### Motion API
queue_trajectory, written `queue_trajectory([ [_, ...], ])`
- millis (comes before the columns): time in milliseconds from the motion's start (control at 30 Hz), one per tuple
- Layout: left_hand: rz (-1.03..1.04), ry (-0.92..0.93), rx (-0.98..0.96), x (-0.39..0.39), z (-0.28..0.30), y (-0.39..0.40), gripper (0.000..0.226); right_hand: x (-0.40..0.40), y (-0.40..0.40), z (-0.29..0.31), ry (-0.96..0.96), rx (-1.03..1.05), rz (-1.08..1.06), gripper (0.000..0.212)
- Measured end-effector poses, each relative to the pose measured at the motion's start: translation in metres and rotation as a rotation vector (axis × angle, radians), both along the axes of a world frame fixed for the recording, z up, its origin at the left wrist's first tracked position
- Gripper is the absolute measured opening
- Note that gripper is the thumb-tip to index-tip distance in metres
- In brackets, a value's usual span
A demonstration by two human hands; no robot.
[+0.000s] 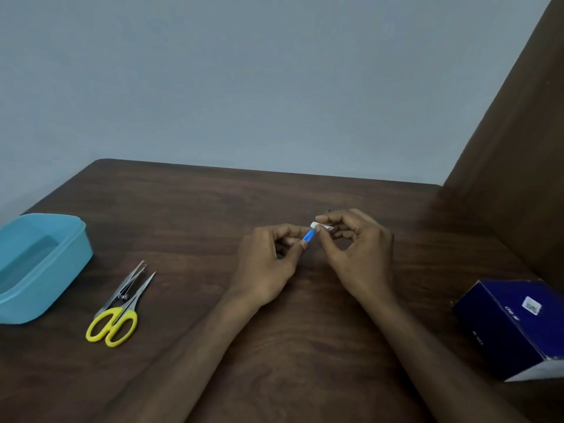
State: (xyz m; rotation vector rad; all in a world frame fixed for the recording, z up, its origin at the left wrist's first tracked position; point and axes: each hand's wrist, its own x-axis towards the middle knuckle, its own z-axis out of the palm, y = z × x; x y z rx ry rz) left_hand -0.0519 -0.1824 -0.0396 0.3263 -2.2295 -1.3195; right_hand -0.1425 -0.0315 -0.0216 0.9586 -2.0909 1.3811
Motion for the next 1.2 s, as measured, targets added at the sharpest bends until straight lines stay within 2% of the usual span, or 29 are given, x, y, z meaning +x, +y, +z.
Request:
queue_trajectory([
  [200,0.046,-0.006,0.01,0.0,0.004,0.003,0.017,-0.01,0.008,0.005,0.015,-0.055,-0.119,0.016],
  [400,0.016,-0.014,0.033,0.001,0.004,0.003,0.015,0.003,0.006,-0.001,0.313,0.131,0.11,0.013],
  [667,0.002,-0.089,0.003,0.004,0.008,0.006,0.014,-0.021,0.015,0.002,0.183,0.037,-0.084,0.015],
  [867,-0.016,-0.065,0.052,0.006,0.011,0.004,0.015,0.005,0.013,-0.002,0.309,0.157,0.137,0.021],
  [1067,-0.065,-0.108,0.031,0.009,0.014,0.006,0.014,-0.022,0.017,0.005,0.124,0.04,-0.153,0.021],
  [1200,-0.023,-0.082,0.058,0.008,0.013,0.005,0.013,-0.01,0.023,0.007,0.121,-0.009,-0.12,0.016],
])
